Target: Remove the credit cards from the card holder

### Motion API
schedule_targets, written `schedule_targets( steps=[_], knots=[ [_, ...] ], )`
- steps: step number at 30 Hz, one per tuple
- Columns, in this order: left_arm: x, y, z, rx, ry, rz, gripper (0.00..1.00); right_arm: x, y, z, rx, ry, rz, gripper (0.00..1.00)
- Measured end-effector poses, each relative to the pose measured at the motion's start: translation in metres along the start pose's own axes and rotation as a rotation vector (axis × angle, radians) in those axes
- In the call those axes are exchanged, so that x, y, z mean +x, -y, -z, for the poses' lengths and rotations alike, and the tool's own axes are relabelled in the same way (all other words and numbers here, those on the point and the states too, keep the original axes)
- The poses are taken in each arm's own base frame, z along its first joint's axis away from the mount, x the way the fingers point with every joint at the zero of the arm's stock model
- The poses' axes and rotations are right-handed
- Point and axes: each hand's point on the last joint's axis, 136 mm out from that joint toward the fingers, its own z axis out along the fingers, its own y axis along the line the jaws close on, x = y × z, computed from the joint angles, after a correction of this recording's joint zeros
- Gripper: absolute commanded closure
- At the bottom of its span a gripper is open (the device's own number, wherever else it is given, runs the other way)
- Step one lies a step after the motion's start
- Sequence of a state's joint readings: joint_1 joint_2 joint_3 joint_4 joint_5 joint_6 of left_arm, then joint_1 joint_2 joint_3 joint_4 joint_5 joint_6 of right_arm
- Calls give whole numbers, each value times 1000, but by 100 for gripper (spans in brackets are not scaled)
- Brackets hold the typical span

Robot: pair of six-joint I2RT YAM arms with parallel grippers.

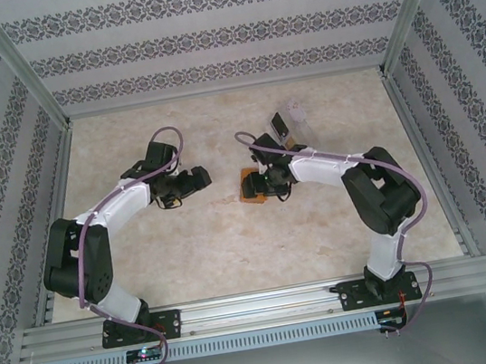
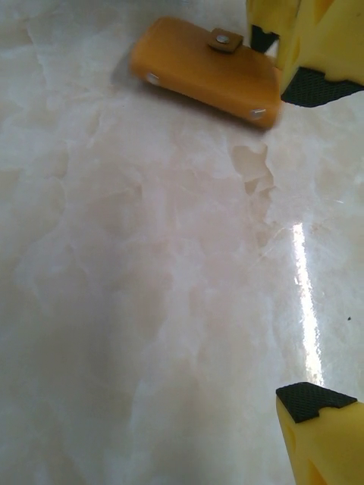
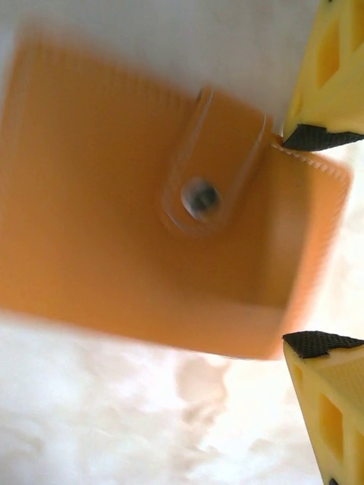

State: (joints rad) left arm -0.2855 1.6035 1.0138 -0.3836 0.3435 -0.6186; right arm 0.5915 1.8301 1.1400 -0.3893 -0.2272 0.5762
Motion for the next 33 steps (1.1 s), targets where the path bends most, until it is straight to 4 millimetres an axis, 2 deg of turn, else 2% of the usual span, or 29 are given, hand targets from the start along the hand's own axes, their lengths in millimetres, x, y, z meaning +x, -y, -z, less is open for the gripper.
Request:
schedule_targets(
  steps=[5,10,14,18,26,30,33],
  knots=[
    [16,9,-9,101,-59,41,9,10,-9,4,-17,-5,27,37],
    [19,22,-13,178,-85,48,10,-7,0,20,18,73,-11,37],
    [20,27,-16,202,-100,49,13,-20,19,23,73,119,-95,37],
    [23,25,-23,199,-125,56,13,-32,30,16,120,141,-157,35],
    [22,27,-26,198,-132,56,19,-51,30,-3,162,138,-158,38],
    [20,27,-26,186,-130,57,20,-57,21,-11,166,126,-53,38],
    [23,23,-26,170,-139,61,21,-51,7,-15,171,103,78,38]
  ],
)
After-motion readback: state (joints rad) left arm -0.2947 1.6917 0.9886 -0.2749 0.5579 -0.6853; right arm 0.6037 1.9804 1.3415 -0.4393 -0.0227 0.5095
